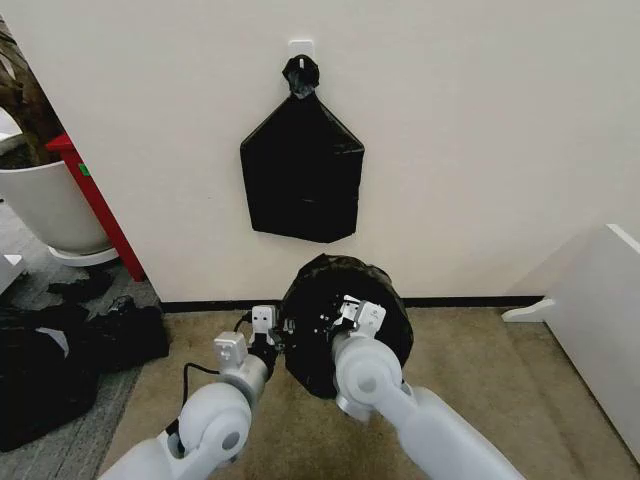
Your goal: Place the garbage bag over the trash bin.
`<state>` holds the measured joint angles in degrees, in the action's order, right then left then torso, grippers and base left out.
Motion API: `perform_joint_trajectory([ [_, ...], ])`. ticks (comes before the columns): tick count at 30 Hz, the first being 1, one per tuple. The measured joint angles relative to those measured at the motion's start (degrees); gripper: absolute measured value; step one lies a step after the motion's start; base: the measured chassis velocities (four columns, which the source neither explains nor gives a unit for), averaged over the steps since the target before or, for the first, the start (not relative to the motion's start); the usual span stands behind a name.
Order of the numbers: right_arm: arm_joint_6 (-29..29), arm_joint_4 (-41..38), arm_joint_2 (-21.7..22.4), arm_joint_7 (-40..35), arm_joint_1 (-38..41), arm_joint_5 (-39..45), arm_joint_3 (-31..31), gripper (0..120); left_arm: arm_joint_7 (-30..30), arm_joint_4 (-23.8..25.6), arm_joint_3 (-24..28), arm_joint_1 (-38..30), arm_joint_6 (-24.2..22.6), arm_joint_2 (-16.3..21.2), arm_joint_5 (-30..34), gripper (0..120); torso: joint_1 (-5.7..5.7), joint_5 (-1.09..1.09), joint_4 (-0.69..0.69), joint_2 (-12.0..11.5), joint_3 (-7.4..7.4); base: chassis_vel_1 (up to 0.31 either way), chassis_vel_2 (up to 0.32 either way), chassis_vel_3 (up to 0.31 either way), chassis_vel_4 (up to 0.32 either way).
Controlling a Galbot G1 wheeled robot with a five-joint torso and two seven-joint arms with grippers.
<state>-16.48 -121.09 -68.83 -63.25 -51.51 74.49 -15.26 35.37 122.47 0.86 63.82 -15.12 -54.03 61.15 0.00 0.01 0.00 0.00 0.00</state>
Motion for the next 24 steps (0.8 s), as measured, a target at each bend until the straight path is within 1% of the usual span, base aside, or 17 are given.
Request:
perform_joint_trajectory([
  [3,-1.14,-5.97,2.97,3.37,-3.26,-0.09,2.70,0,3.46,0.05,-0.39,-1.63,-1.13,0.09,5.80,0,0.00,0.00,-0.01,0.00,0.00,0.000,0.000,0.000,0.000],
  [4,-1.14,-5.97,2.97,3.37,-3.26,-0.09,2.70,0,3.46,0.05,-0.39,-1.63,-1.13,0.09,5.80,0,0.00,0.00,-0.01,0.00,0.00,0.000,0.000,0.000,0.000],
  [5,-1.65,-8.36,4.08,5.34,-4.68,-0.69,4.19,0,4.62,-0.15,-0.46,-2.14,-1.61,0.09,7.42,0,0.00,0.00,-0.02,0.00,0.00,0.000,0.000,0.000,0.000],
  [8,-2.39,-11.28,5.79,8.65,-6.61,-2.15,6.65,0,6.01,-0.63,-0.46,-2.75,-2.15,0.03,9.37,0,0.00,0.02,-0.02,0.00,0.00,0.000,0.000,0.000,0.000],
  [10,-3.39,-15.12,8.65,15.01,-9.85,-5.53,11.74,0,8.83,-1.66,-0.44,-4.01,-3.57,-0.23,12.94,0,0.00,-0.01,-0.02,0.00,0.00,0.000,0.000,0.000,0.000],
  [11,-3.63,-16.02,9.65,17.16,-10.83,-6.87,13.41,0,9.49,-1.98,-0.40,-4.34,-3.80,-0.33,13.78,0,0.00,0.00,-0.02,0.00,0.00,0.000,0.000,0.000,0.000],
  [12,-3.63,-16.02,9.65,17.16,-10.83,-6.87,13.41,0,9.49,-1.98,-0.40,-4.34,-3.80,-0.33,13.78,0,0.00,0.00,-0.02,0.00,0.00,0.000,0.000,0.000,0.000],
  [15,-4.06,-18.20,12.36,20.75,-12.52,-8.41,17.54,0,10.74,-2.91,-0.15,-5.51,-4.32,-0.71,15.92,0,0.00,0.00,-0.02,0.00,0.00,0.000,0.000,0.000,0.000],
  [18,-4.10,-19.00,13.91,21.12,-13.11,-8.74,20.24,0,13.33,-3.58,-0.06,-7.24,-5.46,-1.17,20.05,0,0.00,0.00,0.01,0.00,0.00,0.000,0.000,0.000,0.000],
  [19,-4.10,-19.00,13.91,21.12,-13.11,-8.74,20.24,0,13.33,-3.58,-0.06,-7.24,-5.46,-1.17,20.05,0,0.00,0.00,0.01,0.00,0.00,0.000,0.000,0.000,0.000],
  [20,-3.63,-19.01,14.67,22.64,-14.56,-11.32,22.19,0,16.47,-3.89,-0.06,-8.63,-7.05,-1.38,24.32,0,0.00,0.00,0.00,0.00,0.00,0.000,0.000,0.000,0.000],
  [21,-3.19,-19.01,14.96,24.43,-16.37,-13.37,24.42,0,17.95,-4.05,-0.06,-9.26,-8.25,-1.30,25.78,0,0.00,0.00,0.00,0.00,0.00,0.000,0.000,0.000,0.000],
  [22,-3.03,-19.05,14.72,29.15,-20.12,-14.46,28.77,1,19.37,-4.15,-0.08,-9.75,-9.70,-0.87,26.86,0,0.00,0.01,0.01,0.00,0.01,0.000,0.000,0.000,0.000],
  [24,-3.04,-18.87,13.40,37.13,-26.19,-17.46,36.88,9,22.64,-4.11,-0.10,-10.24,-11.66,-0.48,30.17,0,0.00,0.00,-0.01,0.00,0.00,0.000,0.000,0.000,0.000],
])
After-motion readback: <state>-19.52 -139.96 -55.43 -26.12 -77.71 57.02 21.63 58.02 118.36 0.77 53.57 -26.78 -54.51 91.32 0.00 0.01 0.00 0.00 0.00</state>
